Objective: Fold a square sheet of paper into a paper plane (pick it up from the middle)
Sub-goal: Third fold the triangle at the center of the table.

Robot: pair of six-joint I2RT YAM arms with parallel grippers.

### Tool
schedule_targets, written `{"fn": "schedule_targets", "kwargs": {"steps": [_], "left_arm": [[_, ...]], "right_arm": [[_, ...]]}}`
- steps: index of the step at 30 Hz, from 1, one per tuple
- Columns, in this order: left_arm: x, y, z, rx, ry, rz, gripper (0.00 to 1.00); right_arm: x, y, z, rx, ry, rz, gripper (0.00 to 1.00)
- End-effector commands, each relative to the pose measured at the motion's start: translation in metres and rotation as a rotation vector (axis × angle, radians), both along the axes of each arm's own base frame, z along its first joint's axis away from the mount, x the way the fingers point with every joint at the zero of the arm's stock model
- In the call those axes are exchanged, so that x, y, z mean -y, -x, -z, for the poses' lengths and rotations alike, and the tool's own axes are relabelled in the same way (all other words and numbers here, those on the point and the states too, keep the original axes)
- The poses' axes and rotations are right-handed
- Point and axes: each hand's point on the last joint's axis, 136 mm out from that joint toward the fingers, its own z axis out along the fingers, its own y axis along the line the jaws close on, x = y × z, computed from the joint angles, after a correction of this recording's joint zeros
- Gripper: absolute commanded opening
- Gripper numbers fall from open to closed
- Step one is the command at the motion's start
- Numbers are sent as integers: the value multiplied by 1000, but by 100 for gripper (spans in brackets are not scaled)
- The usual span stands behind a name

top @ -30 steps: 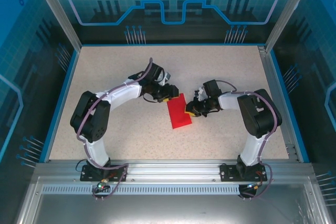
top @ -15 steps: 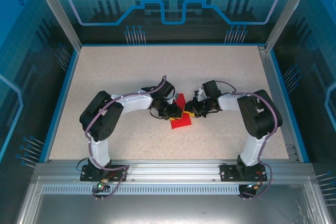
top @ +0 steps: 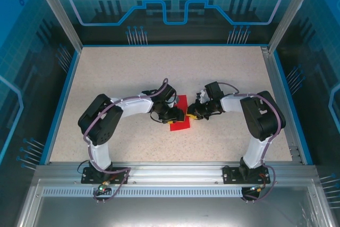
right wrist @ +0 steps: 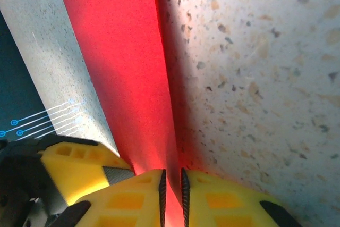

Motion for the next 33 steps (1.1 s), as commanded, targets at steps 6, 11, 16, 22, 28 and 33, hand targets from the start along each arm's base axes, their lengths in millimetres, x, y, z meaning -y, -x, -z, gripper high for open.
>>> {"fn": "schedule_targets", "kwargs": {"steps": [6, 11, 16, 22, 28, 33], "left_arm": [[17, 25, -22, 329, -207, 205, 59], [23, 35, -18, 488, -341, 283, 59], [26, 27, -20, 650, -489, 311, 59], [23, 20, -17, 720, -576, 316, 60], [28, 17, -14, 731, -594, 339, 59], [31, 15, -19, 744, -588, 328, 52]], "right_arm": [[-8, -5, -25, 2, -44, -33, 15], [-6, -5, -25, -4, -35, -35, 15], [-6, -5, -25, -8, -38, -32, 16], [-5, -7, -23, -17, -42, -27, 16], [-2, -7, -22, -23, -42, -24, 17], [-1, -6, -20, -29, -38, -21, 17]]}}
